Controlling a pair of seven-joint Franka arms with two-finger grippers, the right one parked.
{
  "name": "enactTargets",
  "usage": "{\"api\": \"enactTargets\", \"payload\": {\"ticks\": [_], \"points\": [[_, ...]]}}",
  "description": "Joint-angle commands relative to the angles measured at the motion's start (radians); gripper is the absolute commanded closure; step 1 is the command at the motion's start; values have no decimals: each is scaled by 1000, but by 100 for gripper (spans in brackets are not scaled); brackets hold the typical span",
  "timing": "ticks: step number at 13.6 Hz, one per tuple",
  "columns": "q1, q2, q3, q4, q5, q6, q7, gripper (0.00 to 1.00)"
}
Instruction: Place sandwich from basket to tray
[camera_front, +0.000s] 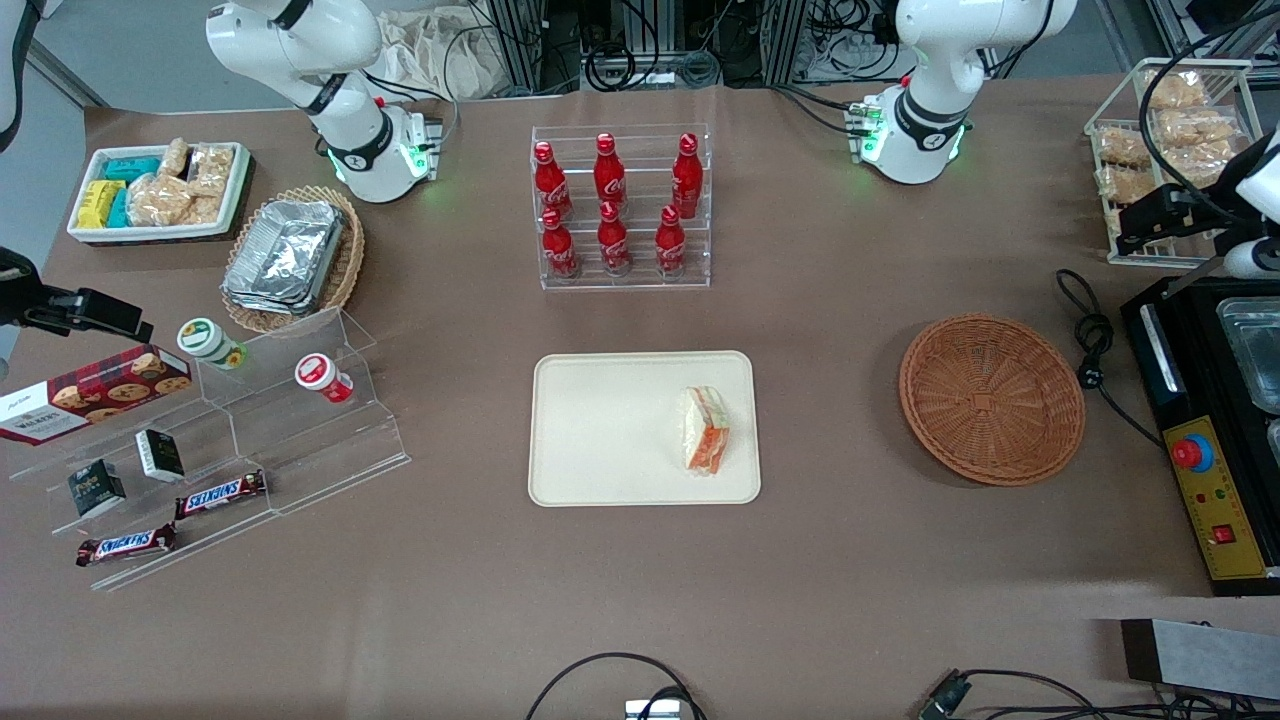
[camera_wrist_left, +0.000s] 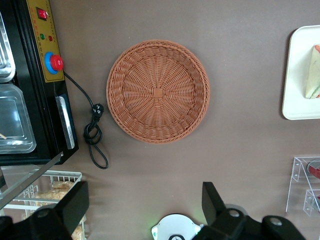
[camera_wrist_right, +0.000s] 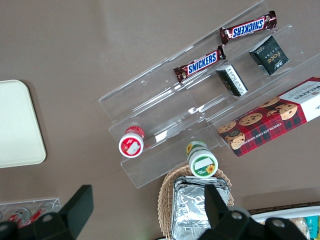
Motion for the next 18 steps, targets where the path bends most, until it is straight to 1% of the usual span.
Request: {"api": "enactTargets", "payload": {"ticks": [1, 6, 18], "points": [[-7, -19, 2, -3, -2, -26, 8, 0], [-36, -26, 2, -2, -1, -24, 4, 0], [-36, -25, 2, -3, -2, -23, -3, 0]]}}
